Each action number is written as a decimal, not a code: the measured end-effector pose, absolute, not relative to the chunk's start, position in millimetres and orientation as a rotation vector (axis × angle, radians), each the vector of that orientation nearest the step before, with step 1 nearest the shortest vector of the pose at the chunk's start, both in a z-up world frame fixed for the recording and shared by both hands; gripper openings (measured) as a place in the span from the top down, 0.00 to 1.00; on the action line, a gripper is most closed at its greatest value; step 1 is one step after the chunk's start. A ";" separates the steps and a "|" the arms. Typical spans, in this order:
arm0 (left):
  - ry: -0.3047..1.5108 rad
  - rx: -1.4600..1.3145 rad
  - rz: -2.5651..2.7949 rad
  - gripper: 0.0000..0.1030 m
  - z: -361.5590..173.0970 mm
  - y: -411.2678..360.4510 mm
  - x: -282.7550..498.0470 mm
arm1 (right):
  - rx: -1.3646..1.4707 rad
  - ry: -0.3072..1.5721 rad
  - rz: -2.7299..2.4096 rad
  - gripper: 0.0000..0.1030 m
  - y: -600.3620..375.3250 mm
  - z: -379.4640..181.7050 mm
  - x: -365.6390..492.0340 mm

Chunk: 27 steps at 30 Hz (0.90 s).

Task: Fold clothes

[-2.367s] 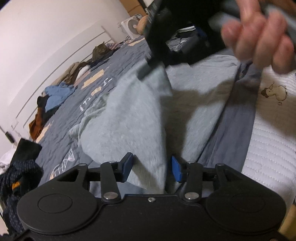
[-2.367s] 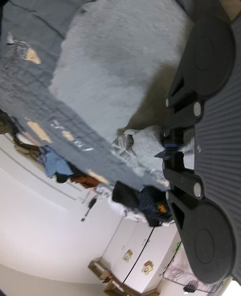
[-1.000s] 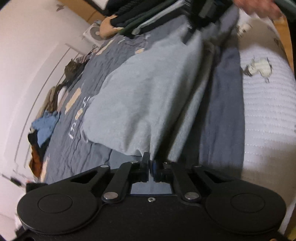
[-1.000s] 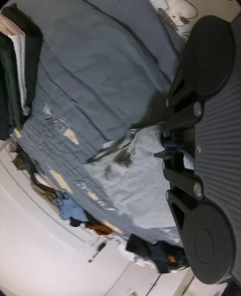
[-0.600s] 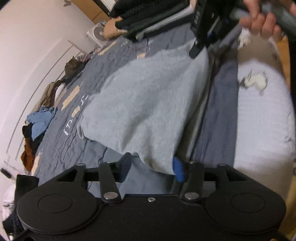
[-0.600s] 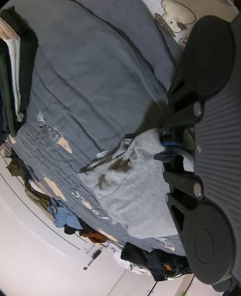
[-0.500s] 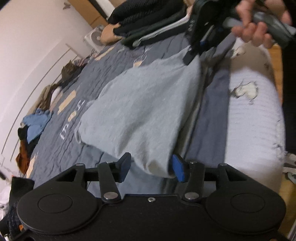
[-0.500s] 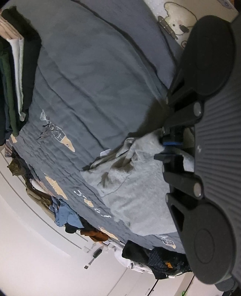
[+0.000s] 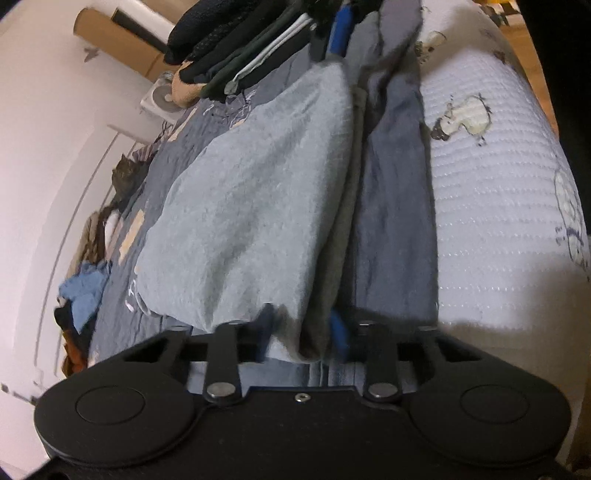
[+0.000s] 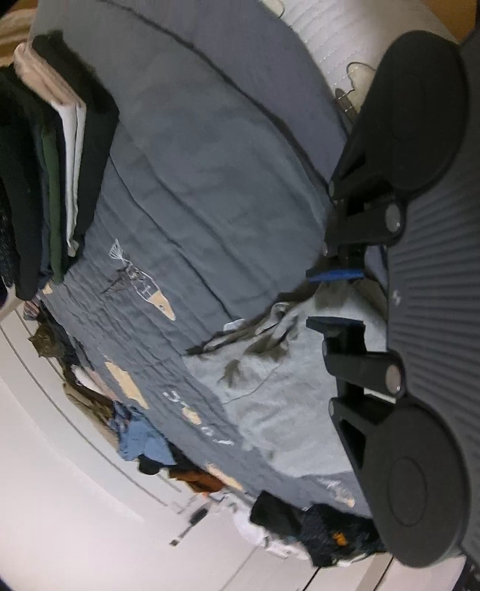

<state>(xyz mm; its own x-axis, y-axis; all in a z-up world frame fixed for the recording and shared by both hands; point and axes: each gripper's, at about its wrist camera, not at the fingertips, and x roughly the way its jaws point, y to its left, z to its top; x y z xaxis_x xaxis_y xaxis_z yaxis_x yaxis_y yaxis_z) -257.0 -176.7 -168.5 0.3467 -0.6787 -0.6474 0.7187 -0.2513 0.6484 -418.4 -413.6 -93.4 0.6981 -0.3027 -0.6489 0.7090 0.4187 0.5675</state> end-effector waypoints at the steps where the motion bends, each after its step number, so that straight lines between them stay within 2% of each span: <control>1: 0.046 1.242 -1.319 0.79 -164.9 -176.9 -256.1 | 0.952 0.485 -0.654 0.80 -413.4 -92.5 -421.6; 5: 0.036 1.205 -1.298 0.79 -158.9 -180.3 -253.5 | 1.033 0.477 -0.564 0.65 -407.5 -97.9 -425.5; 8: 0.030 1.223 -1.287 0.79 -161.8 -182.4 -254.0 | 1.081 0.490 -0.512 0.60 -401.9 -105.1 -422.2; 15: 0.023 1.224 -1.283 0.75 -161.7 -179.9 -256.6 | 1.100 0.483 -0.576 0.58 -404.4 -110.8 -423.9; 27: 0.155 1.057 -1.369 0.71 -138.9 -181.2 -251.4 | 1.109 0.455 -0.601 0.57 -408.2 -114.0 -421.9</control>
